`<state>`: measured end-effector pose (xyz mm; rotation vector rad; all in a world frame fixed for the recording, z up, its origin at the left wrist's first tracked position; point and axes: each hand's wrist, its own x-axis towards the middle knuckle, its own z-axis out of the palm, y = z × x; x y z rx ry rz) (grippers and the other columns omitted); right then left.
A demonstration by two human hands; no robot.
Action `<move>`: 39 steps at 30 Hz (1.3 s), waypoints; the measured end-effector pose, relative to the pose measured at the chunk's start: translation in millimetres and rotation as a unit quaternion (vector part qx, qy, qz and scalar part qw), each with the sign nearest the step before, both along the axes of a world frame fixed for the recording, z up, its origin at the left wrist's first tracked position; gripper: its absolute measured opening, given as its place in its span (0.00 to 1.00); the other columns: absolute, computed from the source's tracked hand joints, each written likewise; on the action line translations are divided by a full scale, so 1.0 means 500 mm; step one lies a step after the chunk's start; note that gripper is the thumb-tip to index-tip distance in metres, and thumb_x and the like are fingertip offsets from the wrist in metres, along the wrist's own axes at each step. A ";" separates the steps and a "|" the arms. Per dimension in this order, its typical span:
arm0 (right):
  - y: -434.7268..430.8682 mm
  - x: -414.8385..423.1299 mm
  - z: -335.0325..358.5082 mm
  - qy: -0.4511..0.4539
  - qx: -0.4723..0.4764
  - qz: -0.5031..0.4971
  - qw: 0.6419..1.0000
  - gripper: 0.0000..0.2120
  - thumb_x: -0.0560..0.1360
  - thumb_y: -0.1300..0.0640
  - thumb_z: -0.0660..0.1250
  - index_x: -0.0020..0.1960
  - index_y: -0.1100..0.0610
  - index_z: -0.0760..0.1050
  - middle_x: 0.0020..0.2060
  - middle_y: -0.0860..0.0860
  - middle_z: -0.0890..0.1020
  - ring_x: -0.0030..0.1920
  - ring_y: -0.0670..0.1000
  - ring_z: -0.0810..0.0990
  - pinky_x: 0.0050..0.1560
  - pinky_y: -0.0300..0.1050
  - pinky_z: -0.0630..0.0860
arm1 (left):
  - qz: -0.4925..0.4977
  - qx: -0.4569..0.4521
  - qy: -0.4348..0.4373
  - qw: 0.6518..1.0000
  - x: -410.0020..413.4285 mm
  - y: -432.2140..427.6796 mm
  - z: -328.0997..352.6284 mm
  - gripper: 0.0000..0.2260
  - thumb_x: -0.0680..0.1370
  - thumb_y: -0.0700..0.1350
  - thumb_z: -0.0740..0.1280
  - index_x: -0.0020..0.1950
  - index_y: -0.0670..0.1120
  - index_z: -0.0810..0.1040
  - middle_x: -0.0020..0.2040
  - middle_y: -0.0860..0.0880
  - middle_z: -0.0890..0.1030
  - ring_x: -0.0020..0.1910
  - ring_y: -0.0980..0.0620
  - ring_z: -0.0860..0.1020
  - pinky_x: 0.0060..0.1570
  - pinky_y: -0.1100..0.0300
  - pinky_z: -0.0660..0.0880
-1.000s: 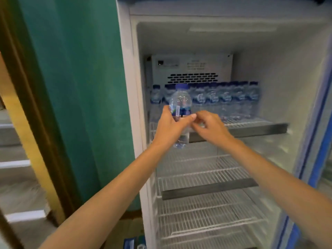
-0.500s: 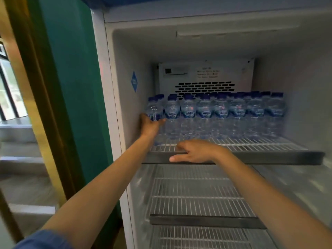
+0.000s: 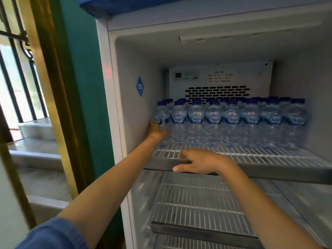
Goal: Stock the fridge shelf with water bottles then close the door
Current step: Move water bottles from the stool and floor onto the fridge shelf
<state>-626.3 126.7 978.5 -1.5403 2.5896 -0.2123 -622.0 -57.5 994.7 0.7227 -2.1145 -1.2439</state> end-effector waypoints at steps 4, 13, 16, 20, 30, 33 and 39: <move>0.002 0.001 0.003 0.000 0.000 0.003 1.000 0.27 0.75 0.34 0.60 0.60 0.55 0.70 0.51 0.51 0.77 0.48 0.51 0.76 0.45 0.45 0.72 | -0.006 -0.051 -0.072 0.996 0.010 0.002 -0.006 0.05 0.75 0.40 0.69 0.48 0.43 0.74 0.53 0.41 0.76 0.52 0.46 0.74 0.57 0.53 0.72; 0.009 0.005 0.002 0.018 -0.016 0.007 1.000 0.31 0.75 0.36 0.62 0.70 0.56 0.64 0.69 0.51 0.70 0.63 0.52 0.73 0.62 0.48 0.72 | 0.020 -0.099 -0.100 0.990 -0.002 0.008 -0.006 0.25 0.67 0.48 0.78 0.60 0.42 0.75 0.59 0.45 0.79 0.56 0.46 0.79 0.47 0.60 0.73; 0.011 0.005 -0.002 0.031 -0.025 0.016 0.999 0.28 0.76 0.37 0.62 0.67 0.54 0.67 0.64 0.50 0.75 0.58 0.50 0.76 0.59 0.50 0.74 | 0.026 -0.087 -0.089 0.992 -0.006 0.007 -0.007 0.26 0.68 0.47 0.77 0.61 0.41 0.73 0.61 0.44 0.78 0.58 0.46 0.78 0.48 0.61 0.73; 0.014 0.006 -0.001 0.037 -0.028 0.022 0.999 0.27 0.76 0.37 0.61 0.68 0.53 0.68 0.63 0.49 0.77 0.59 0.50 0.76 0.58 0.49 0.74 | 0.026 -0.083 -0.082 0.993 -0.011 0.004 -0.011 0.26 0.69 0.46 0.77 0.62 0.40 0.73 0.61 0.44 0.78 0.59 0.46 0.77 0.49 0.61 0.72; 0.014 0.012 0.003 0.035 -0.029 0.024 0.999 0.28 0.77 0.38 0.60 0.71 0.53 0.66 0.65 0.49 0.75 0.60 0.49 0.75 0.57 0.44 0.73 | 0.020 -0.068 -0.055 0.996 -0.012 -0.003 -0.014 0.21 0.68 0.43 0.77 0.58 0.41 0.76 0.58 0.45 0.80 0.56 0.47 0.79 0.45 0.64 0.71; 0.014 0.010 0.003 0.034 -0.026 0.019 0.999 0.28 0.77 0.38 0.60 0.71 0.53 0.66 0.64 0.49 0.76 0.60 0.49 0.76 0.57 0.45 0.73 | 0.013 -0.081 -0.050 0.995 -0.008 -0.003 -0.015 0.21 0.68 0.44 0.77 0.58 0.41 0.76 0.58 0.45 0.80 0.56 0.47 0.79 0.45 0.64 0.71; 0.012 0.003 -0.003 0.026 -0.033 0.015 0.999 0.28 0.77 0.38 0.61 0.71 0.52 0.66 0.65 0.49 0.76 0.59 0.48 0.76 0.54 0.43 0.73 | 0.006 -0.081 -0.065 0.995 -0.013 -0.003 -0.018 0.32 0.64 0.48 0.80 0.64 0.42 0.73 0.61 0.44 0.78 0.58 0.46 0.78 0.53 0.59 0.76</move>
